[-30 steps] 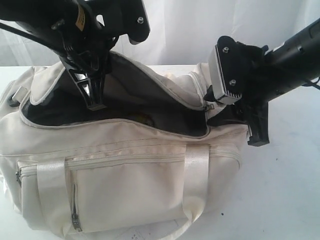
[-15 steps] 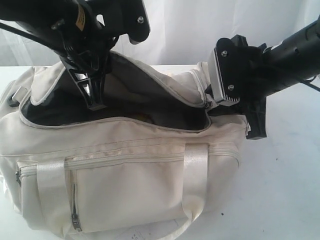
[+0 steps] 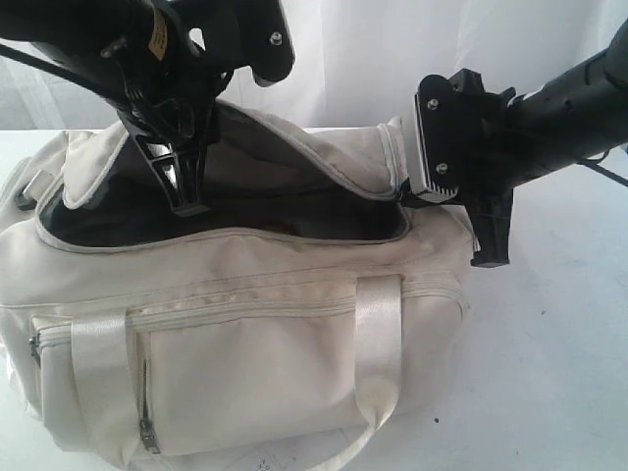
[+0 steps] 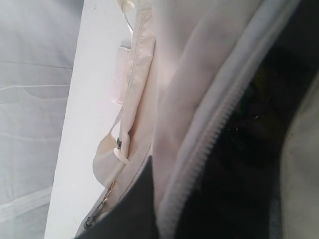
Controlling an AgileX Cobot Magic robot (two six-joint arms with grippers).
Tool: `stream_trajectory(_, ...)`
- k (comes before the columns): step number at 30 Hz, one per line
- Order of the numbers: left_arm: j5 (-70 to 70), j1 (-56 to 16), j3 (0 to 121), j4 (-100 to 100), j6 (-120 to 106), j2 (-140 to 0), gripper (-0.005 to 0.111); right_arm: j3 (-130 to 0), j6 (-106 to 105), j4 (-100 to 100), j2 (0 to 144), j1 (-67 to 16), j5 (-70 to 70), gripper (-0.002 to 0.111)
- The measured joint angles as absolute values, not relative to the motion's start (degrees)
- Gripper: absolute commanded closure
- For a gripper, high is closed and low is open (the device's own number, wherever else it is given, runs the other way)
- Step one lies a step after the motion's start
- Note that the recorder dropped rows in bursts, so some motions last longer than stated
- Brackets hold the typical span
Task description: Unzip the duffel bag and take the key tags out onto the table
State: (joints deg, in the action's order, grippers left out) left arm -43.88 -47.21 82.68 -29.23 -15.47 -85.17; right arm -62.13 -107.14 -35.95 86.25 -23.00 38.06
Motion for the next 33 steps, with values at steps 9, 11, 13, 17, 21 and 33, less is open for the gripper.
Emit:
stream_trajectory(9, -48.11, -47.21, 82.68, -21.50, -24.49, -85.17, 0.107, -62.13, -107.14, -36.08, 86.25, -23.00, 33.09, 0.108)
stream_trajectory(11, -49.88, -47.21, 82.68, -16.71, -29.64, -85.17, 0.107, -62.13, -107.14, -36.08, 86.25, -23.00, 30.21, 0.108)
stream_trajectory(13, -51.28, -47.21, 82.68, -13.30, -33.81, -85.17, 0.107, -62.13, -107.14, -36.08, 86.27, -23.00, 28.19, 0.108)
stream_trajectory(17, -53.07, -47.21, 82.68, -10.44, -37.53, -85.14, 0.107, -62.13, -107.26, -36.08, 86.27, -23.00, 24.43, 0.108)
stream_trajectory(21, -53.31, -47.21, 82.68, -10.04, -38.62, -85.14, 0.107, -62.13, -107.37, -36.08, 86.37, -23.00, 23.63, 0.108)
stream_trajectory(33, -53.31, -47.21, 82.68, -9.91, -39.06, -85.14, 0.107, -62.35, -69.54, -35.96, 85.07, -22.77, 18.02, 0.108)
